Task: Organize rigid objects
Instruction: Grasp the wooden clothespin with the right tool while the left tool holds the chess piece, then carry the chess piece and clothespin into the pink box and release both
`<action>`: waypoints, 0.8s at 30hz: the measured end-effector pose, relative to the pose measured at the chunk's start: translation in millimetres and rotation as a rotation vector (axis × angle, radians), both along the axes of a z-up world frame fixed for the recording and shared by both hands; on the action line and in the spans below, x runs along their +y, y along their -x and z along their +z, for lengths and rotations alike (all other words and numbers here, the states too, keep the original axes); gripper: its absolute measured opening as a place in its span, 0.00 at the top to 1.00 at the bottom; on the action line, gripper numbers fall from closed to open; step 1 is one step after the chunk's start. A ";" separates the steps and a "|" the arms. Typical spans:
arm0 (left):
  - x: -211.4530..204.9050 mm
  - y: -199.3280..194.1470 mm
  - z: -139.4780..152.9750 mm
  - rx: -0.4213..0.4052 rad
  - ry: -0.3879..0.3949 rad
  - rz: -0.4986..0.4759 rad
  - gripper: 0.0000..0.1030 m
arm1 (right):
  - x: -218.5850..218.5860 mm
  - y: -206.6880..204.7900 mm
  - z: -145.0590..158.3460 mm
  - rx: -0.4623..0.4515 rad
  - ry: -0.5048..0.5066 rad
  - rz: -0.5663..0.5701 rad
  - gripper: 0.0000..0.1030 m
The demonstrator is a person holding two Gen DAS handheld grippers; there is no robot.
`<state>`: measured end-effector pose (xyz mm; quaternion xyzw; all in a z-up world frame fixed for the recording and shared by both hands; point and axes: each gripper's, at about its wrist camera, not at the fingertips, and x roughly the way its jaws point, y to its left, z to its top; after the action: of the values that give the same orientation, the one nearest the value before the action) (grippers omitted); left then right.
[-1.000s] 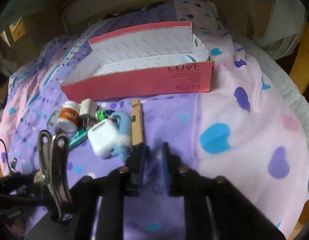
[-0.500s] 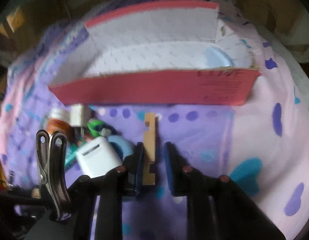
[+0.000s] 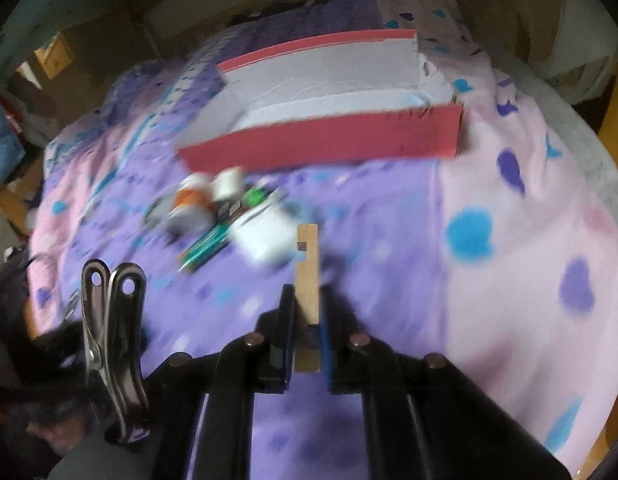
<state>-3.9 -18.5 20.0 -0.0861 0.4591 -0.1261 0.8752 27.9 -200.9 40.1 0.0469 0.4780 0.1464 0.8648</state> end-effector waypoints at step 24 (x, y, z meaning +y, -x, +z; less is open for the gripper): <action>3.5 14.5 7.2 -0.025 0.000 0.036 0.69 | -4.7 29.8 -34.9 -0.024 -0.114 -0.094 0.89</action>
<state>-18.4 -15.0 27.2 -0.0927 0.4464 -0.1115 0.8830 -1.9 -205.6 5.3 0.1165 0.4556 0.1331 0.8724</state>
